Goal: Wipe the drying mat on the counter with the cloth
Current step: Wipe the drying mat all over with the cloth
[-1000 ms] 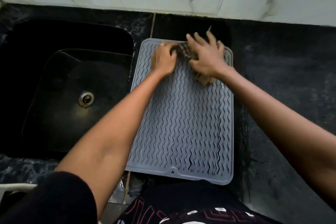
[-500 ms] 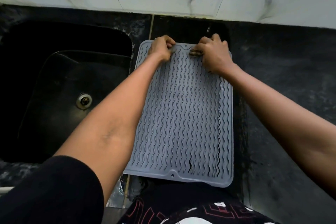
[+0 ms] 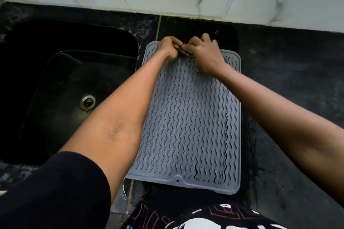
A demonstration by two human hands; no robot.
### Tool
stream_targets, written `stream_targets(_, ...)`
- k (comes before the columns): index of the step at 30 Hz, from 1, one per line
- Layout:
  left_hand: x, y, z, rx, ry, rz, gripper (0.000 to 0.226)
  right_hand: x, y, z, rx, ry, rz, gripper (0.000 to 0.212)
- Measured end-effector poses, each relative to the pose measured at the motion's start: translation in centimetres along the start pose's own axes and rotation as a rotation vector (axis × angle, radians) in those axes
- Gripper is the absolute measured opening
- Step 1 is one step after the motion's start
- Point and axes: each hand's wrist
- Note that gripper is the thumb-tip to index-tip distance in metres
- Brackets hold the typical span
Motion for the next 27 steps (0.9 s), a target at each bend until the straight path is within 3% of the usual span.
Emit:
stream_targets(5,0.1,-0.3,-0.2,-0.016,-0.055,-0.001,0.027,0.9,1.5,4.2,0.023,0.177,-0.007,0.043)
stream_targets(8,0.2,-0.1,-0.2,-0.014,-0.012,-0.031,0.027,2.7,1.2,5.5,-0.125,0.220,-0.199,0.030)
stream_targets(10,0.2,0.0,-0.5,-0.010,0.021,-0.031,0.022,3.9,0.5,5.7,-0.259,0.048,-0.227,0.025)
stream_targets(13,0.2,0.0,-0.4,0.008,0.051,-0.034,0.012,3.6,0.4,3.4,-0.337,-0.262,-0.012,0.050)
stream_targets(18,-0.5,-0.6,0.3,0.113,0.211,0.058,0.039,-0.8,2.4,-3.0,-0.189,-0.088,-0.061,0.054)
stream_targets(23,-0.2,-0.1,0.7,0.180,0.235,0.063,0.036,-1.3,8.4,-5.0,-0.067,-0.109,-0.010,0.057)
stream_targets(27,-0.2,0.0,1.1,0.222,0.319,0.087,0.042,0.2,14.4,-7.7,0.049,-0.159,-0.160,0.056)
Point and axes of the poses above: each hand's wrist, its own y-axis away from the middle knuckle, its own x-axis out of the back of the hand, z = x × y, and after that the axes turned 3 degrees about y, right-handed
